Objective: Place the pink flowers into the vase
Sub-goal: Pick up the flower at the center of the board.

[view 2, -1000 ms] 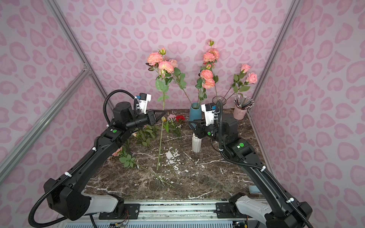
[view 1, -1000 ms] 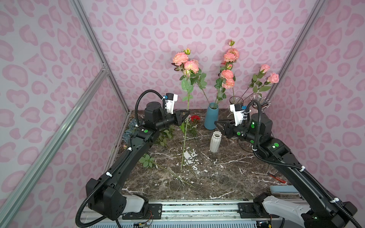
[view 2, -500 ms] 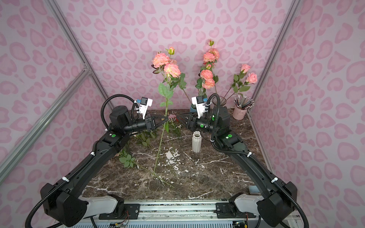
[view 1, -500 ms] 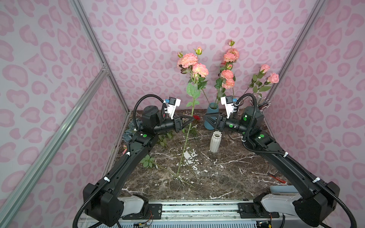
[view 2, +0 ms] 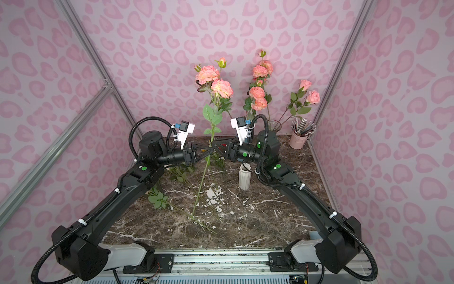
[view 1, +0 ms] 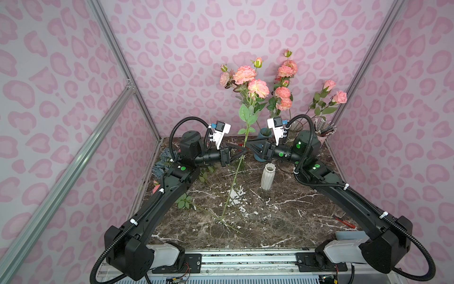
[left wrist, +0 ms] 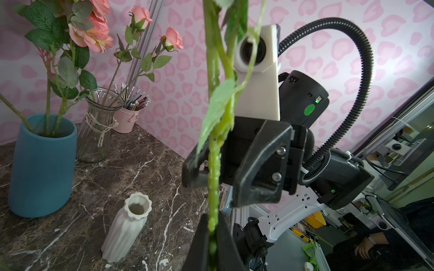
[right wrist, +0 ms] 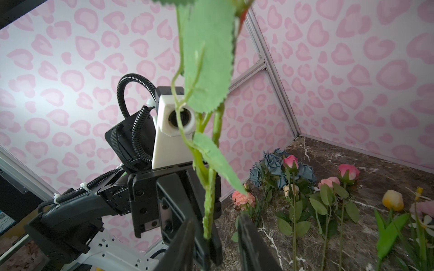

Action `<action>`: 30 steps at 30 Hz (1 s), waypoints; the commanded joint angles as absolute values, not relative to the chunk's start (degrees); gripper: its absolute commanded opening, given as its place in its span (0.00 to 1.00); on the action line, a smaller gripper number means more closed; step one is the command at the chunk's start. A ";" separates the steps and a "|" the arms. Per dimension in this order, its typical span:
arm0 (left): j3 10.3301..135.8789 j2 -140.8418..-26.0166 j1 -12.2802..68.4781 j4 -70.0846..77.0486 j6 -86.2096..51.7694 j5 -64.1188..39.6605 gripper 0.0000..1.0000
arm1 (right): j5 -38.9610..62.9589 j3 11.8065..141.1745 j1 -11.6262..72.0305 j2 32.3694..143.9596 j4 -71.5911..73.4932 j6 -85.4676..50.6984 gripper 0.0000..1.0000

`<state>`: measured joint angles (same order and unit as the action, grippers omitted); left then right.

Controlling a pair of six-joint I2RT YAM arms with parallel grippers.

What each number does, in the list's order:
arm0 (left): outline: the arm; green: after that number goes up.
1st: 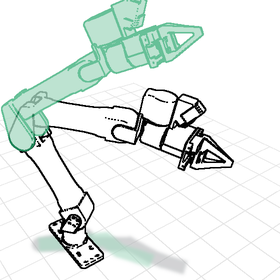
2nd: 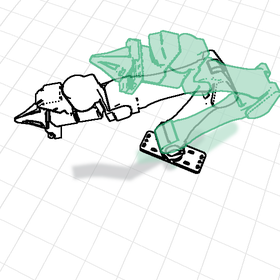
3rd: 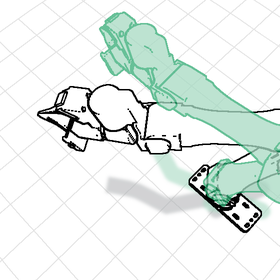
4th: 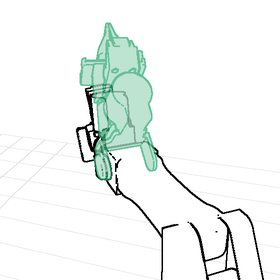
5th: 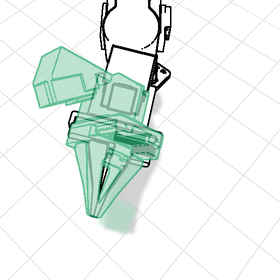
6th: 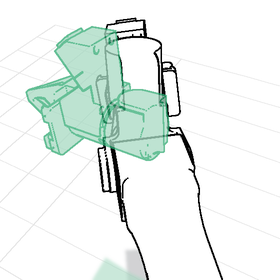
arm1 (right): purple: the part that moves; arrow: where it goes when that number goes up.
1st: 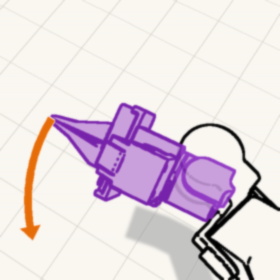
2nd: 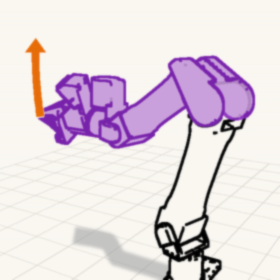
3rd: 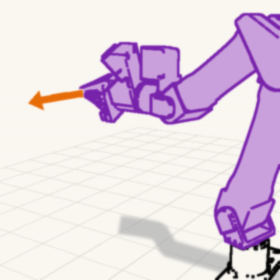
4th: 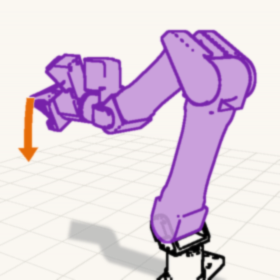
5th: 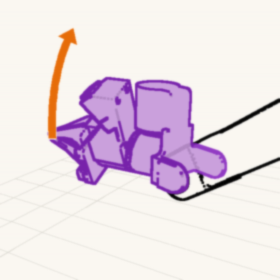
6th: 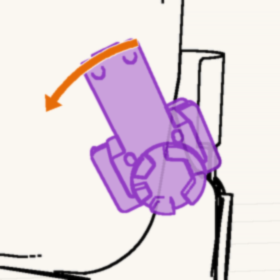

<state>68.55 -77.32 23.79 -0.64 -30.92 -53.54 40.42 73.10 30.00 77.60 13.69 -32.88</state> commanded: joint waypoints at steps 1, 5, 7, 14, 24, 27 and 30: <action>69.18 -77.60 24.06 0.45 -30.01 -53.61 0.03 | 41.32 74.35 30.14 77.67 17.46 -33.04 0.35; 69.26 -78.09 24.43 0.23 -29.97 -53.79 0.03 | 41.70 74.18 30.10 78.02 18.24 -33.29 0.34; 69.30 -78.22 24.78 0.05 -29.73 -53.70 0.03 | 41.91 74.18 30.21 78.21 18.54 -33.54 0.32; 70.21 -78.83 25.29 -1.30 -29.05 -53.20 0.03 | 41.87 74.14 30.16 78.16 17.88 -32.99 0.07; 74.13 -79.77 25.50 -10.78 -26.44 -43.97 0.54 | 32.59 75.15 30.15 74.61 8.35 -26.57 0.00; 77.87 -81.25 25.49 -17.18 -25.75 -36.94 0.58 | 26.33 76.34 30.22 72.69 1.96 -22.68 0.00; 80.70 -83.39 25.41 -23.08 -25.08 -29.74 0.60 | 19.63 76.90 30.25 70.56 -3.72 -19.34 0.00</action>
<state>79.07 -82.15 25.52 -15.75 -26.81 -38.92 27.83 75.75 30.22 72.10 2.13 -24.36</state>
